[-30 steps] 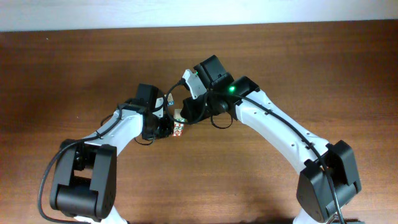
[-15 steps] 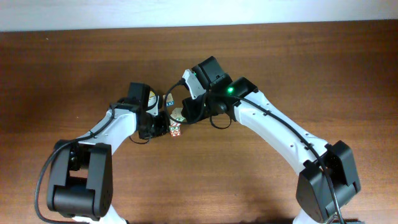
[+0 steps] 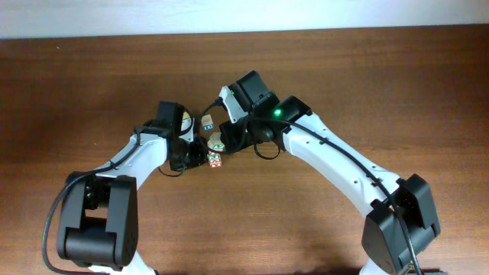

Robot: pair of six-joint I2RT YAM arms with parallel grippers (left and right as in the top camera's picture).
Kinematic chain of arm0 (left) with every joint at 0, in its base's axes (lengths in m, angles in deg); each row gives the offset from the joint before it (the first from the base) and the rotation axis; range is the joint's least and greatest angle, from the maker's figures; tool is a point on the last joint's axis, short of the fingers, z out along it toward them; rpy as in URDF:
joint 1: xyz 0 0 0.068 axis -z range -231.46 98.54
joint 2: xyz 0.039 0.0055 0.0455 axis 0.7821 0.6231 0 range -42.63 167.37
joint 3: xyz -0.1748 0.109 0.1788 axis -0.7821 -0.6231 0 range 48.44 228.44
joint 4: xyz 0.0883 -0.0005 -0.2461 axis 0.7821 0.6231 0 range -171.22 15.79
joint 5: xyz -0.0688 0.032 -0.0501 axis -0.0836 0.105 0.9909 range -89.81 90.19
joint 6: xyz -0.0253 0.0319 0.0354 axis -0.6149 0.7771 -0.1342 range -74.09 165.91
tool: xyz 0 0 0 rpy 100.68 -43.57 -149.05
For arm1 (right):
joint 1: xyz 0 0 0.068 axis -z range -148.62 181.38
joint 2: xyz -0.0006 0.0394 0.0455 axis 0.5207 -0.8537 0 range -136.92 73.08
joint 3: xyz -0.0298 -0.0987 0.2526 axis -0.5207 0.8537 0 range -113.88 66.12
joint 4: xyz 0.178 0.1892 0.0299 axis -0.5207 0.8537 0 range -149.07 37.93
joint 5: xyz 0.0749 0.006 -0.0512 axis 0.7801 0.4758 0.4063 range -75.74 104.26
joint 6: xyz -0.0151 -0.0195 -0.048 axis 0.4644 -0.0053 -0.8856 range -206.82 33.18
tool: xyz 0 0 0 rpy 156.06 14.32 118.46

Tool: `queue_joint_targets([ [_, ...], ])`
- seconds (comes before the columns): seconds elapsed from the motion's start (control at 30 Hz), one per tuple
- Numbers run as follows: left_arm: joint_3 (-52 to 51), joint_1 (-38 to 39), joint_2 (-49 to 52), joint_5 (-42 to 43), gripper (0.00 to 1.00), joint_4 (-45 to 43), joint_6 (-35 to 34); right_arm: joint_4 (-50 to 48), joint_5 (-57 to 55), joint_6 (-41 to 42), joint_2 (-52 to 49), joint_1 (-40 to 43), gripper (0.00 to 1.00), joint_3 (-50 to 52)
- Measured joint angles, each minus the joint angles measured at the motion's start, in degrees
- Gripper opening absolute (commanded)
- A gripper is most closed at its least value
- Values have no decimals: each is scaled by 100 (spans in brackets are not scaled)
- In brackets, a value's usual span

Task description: Rotate 5 blocks

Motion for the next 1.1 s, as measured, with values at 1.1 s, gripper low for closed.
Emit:
queue_joint_targets([
  [1.1,0,-299,0,149,0,-13,-50,-387,-293,-4,-96,-520,4,-105],
])
